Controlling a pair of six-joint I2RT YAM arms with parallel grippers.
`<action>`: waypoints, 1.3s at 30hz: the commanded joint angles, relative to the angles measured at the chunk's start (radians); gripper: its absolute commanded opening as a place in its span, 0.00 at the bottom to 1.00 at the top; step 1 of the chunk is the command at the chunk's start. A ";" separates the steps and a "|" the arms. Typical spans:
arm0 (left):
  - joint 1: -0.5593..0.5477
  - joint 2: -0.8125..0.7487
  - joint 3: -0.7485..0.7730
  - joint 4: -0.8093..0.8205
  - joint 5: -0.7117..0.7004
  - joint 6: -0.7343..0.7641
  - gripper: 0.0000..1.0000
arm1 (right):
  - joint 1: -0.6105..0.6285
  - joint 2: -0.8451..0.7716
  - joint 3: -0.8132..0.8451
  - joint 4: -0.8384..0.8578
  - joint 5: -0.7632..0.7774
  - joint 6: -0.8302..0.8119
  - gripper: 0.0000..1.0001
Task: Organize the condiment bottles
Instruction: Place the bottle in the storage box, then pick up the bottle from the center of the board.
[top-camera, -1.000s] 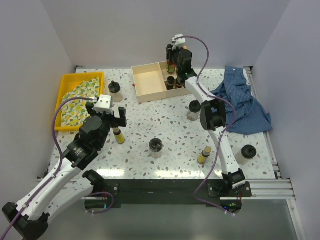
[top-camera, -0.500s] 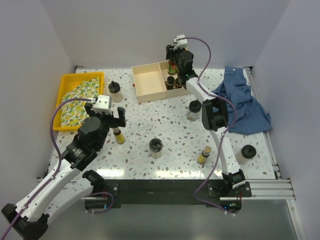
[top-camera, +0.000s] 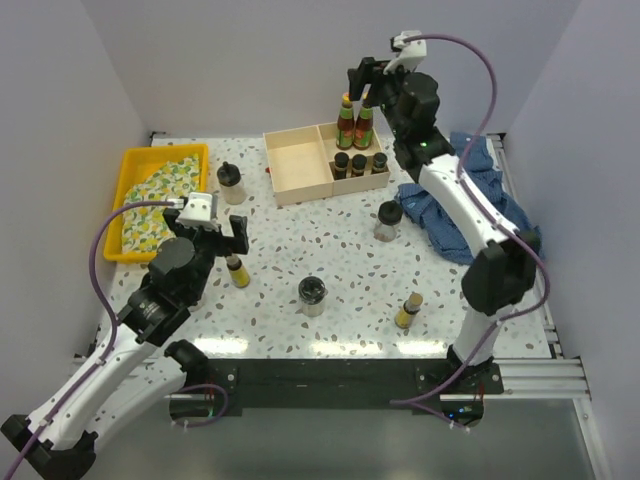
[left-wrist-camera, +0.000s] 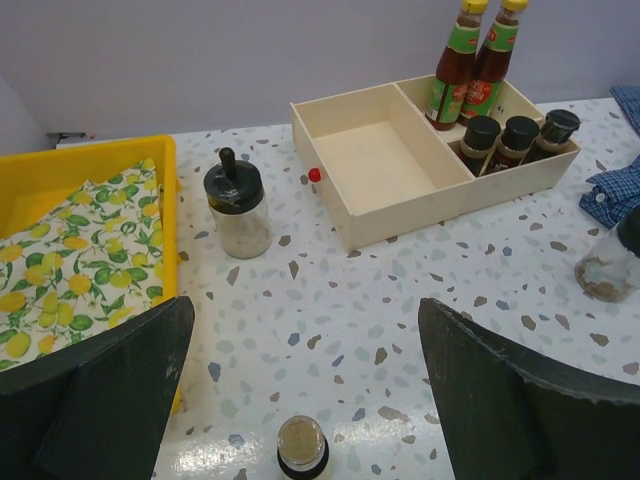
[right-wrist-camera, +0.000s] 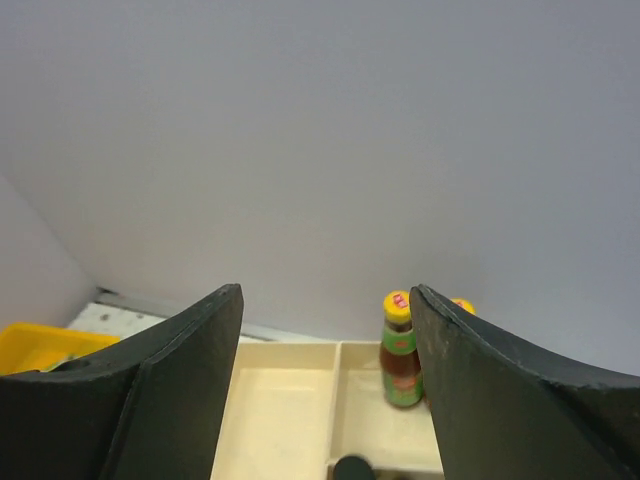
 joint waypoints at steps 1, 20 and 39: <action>-0.005 -0.005 -0.006 0.051 -0.020 0.003 1.00 | 0.003 -0.206 -0.132 -0.395 0.031 0.183 0.77; -0.005 0.019 -0.003 0.052 -0.019 0.009 1.00 | 0.003 -0.659 -0.490 -1.339 0.269 0.637 0.99; -0.003 0.024 0.000 0.052 0.009 0.006 1.00 | 0.005 -0.803 -0.701 -1.426 -0.259 0.276 0.71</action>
